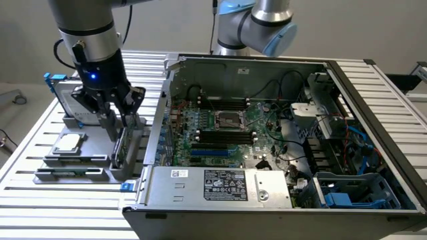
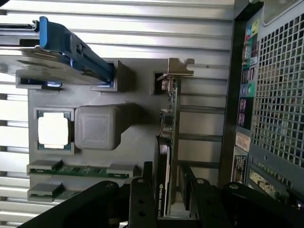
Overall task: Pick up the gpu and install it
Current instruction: 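Pick up the gpu and move the gpu toward the slot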
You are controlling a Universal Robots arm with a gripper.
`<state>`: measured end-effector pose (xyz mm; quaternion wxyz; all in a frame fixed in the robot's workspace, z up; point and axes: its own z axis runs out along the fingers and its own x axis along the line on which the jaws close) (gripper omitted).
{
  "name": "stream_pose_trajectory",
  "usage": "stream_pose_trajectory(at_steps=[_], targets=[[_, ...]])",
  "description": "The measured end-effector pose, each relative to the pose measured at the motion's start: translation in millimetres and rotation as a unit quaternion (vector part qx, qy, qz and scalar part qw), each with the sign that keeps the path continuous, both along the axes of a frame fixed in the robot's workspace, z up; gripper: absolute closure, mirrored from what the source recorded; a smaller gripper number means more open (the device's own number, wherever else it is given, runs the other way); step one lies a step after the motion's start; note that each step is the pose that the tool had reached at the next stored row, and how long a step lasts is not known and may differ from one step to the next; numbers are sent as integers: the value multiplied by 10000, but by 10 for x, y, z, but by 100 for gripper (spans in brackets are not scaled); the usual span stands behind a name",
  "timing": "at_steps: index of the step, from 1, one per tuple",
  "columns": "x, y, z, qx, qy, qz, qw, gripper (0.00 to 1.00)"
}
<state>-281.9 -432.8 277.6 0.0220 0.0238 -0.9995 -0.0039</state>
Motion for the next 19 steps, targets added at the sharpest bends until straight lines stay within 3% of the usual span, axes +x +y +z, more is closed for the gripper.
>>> stream_pose_trajectory(at_steps=[19], targets=[[-12,-5,-344,0,0,1,10000,64]])
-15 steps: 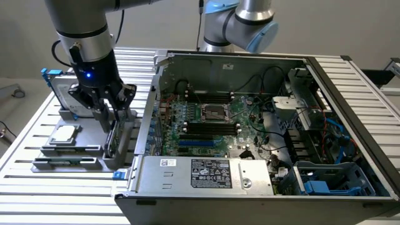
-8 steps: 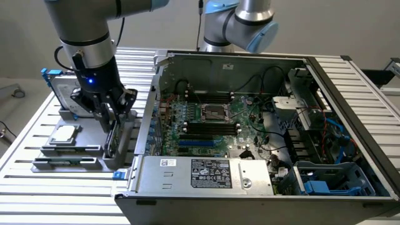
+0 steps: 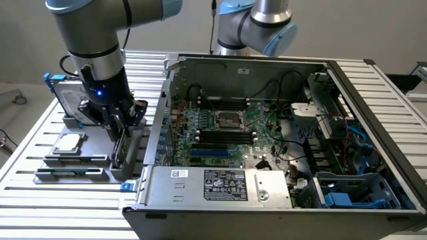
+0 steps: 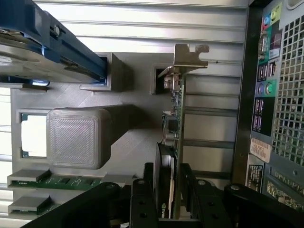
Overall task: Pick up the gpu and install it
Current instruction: 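Pick up the gpu and move the gpu toward the slot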
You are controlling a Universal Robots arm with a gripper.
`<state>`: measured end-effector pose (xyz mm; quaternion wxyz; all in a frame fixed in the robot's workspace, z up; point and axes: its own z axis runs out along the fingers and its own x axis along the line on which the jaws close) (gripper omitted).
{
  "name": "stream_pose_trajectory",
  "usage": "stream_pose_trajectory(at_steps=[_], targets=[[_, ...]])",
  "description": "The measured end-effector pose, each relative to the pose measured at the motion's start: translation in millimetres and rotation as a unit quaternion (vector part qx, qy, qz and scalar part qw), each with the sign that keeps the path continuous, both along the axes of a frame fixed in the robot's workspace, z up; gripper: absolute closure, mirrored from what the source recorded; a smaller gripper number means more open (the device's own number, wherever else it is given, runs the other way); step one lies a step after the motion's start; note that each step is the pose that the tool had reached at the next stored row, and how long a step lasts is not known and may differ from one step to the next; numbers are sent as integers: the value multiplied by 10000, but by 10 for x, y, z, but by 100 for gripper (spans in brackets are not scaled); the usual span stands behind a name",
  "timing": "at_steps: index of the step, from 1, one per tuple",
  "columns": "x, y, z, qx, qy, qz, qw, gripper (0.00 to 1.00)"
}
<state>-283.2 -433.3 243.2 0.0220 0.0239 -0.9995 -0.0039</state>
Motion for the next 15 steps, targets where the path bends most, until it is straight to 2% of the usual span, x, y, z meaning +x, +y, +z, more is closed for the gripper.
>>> stream_pose_trajectory(at_steps=[5,8,15], targets=[[0,0,-3,-1,1,-2,10000,64],[-1,0,-3,0,1,-3,10000,74],[0,0,-3,0,0,-3,10000,74]])
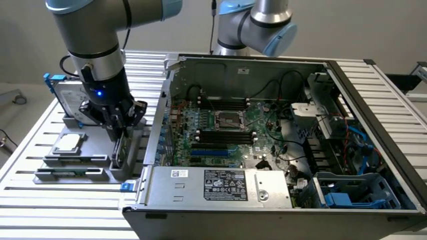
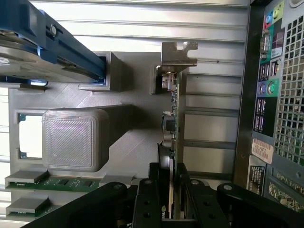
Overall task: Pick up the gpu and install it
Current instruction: 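Pick up the gpu and move the gpu toward the slot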
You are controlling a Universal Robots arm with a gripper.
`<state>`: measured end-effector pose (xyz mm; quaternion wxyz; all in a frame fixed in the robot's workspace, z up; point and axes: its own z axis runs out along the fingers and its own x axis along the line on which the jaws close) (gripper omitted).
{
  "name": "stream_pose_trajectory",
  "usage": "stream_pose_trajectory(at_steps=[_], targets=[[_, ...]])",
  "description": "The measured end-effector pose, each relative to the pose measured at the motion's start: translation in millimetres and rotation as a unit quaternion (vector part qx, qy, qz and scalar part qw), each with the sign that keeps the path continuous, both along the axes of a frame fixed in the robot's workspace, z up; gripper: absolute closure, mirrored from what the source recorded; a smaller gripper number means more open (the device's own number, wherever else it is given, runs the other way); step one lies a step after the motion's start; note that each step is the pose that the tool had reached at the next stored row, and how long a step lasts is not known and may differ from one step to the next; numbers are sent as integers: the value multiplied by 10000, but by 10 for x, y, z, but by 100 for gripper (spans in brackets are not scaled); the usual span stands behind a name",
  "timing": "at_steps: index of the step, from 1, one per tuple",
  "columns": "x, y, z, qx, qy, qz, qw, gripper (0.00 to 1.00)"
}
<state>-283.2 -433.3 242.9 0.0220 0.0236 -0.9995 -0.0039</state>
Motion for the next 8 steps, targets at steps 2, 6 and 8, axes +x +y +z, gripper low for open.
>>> stream_pose_trajectory(at_steps=[2,6,8], targets=[[0,0,0,0,0,0,10000,74],[0,0,3,2,-1,0,10000,74],[0,1,48,3,-2,0,10000,74]])
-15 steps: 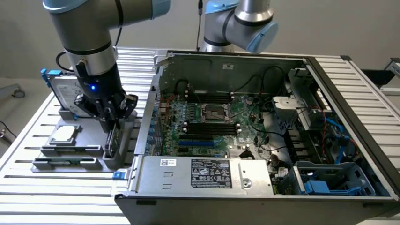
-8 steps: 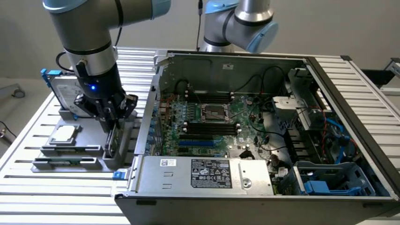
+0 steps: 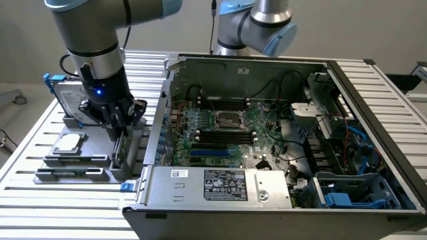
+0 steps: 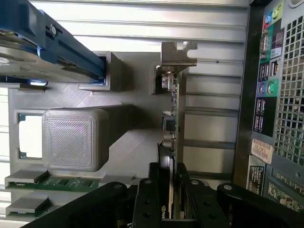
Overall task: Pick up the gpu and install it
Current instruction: 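Pick up the gpu and move the gpu toward the slot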
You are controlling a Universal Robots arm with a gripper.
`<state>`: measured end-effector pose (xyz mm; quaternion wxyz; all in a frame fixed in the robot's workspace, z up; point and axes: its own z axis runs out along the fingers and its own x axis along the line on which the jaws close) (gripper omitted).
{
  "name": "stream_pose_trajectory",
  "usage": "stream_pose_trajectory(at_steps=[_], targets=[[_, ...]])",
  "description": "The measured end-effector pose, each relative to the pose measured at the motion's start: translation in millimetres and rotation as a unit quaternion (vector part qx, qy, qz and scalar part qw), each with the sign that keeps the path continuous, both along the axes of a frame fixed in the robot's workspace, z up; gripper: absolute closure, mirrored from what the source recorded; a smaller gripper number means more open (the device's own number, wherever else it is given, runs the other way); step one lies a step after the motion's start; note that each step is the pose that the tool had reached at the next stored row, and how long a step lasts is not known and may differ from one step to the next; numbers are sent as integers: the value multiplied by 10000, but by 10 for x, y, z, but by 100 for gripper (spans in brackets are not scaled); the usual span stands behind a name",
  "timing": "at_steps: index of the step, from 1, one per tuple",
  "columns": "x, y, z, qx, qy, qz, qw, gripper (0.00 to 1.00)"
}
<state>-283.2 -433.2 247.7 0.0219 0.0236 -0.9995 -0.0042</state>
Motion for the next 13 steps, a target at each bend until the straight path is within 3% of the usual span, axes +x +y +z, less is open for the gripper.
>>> stream_pose_trajectory(at_steps=[13], targets=[[-7,3,589,-1,1,-4,10000,74]])
